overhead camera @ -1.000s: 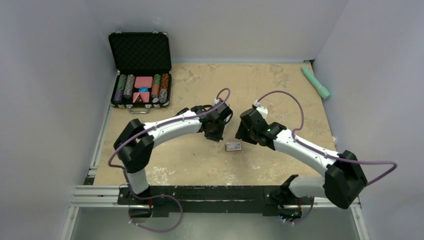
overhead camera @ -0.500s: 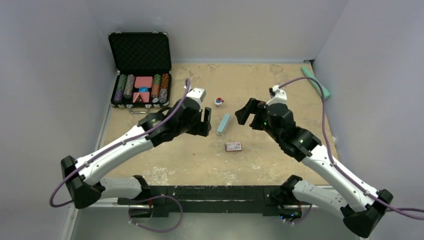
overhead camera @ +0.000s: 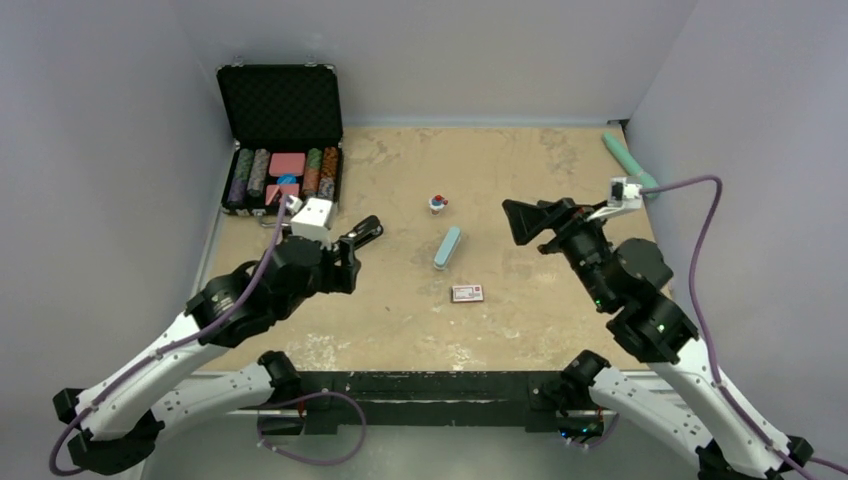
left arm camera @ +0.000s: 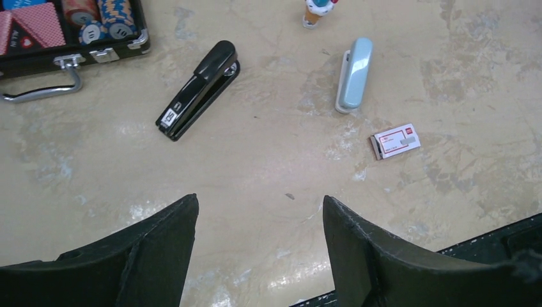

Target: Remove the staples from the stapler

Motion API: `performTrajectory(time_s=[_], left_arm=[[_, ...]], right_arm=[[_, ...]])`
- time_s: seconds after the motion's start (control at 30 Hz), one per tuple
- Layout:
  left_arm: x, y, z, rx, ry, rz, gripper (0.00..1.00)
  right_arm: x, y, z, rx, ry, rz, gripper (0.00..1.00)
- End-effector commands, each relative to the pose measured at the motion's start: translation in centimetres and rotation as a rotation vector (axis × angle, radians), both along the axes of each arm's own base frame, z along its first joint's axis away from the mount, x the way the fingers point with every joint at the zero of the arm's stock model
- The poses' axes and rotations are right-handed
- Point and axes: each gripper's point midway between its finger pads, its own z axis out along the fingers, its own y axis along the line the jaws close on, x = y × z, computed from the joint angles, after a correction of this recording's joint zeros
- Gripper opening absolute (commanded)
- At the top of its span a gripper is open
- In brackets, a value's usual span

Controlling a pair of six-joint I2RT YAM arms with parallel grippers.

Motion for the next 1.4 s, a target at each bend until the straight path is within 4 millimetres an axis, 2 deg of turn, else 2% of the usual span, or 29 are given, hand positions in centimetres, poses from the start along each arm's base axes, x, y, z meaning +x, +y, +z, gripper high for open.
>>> performTrajectory(time_s=[0.0, 0.2, 0.33, 0.6, 0.93, 1.03, 1.1, 1.37], left_arm=[[-1.5, 3.6, -0.4, 0.045, 0.006, 0.064, 0.74], [-3.9, 7.9, -0.1, 0.052, 0.0, 0.129, 0.74], [-4.5, 9.3, -0.7, 0.039, -0.029, 0.146, 0.74], [-5.0, 9.1, -0.8, -0.004, -0.047, 0.109, 0.74], [-5.2, 9.0, -0.8, -0.014, -0.042, 0.099, 0.75], [-5.4, 9.2, -0.6, -0.023, -0.039, 0.107, 0.8], [-5.5, 9.2, -0.7, -0.027, -0.038, 0.106, 0.94], [-5.5, 9.0, -0.7, -0.027, -0.036, 0.096, 0.97]], right_arm=[[-1.9, -0.5, 5.1, 0.084, -0.195, 0.05, 0.99], [-4.0, -1.0, 6.6, 0.147, -0.305, 0.101, 0.99], [-4.7, -1.2, 6.6, 0.199, -0.344, 0.117, 0.99], [-4.4, -1.6, 6.0, 0.222, -0.307, 0.088, 0.99], [-4.4, -1.8, 2.9, 0.188, -0.184, 0.08, 0.99], [-4.6, -2.1, 2.7, 0.192, -0.178, 0.075, 0.99], [-4.7, -2.1, 2.5, 0.194, -0.176, 0.073, 0.99], [-5.0, -2.8, 3.2, 0.2, -0.202, 0.061, 0.99]])
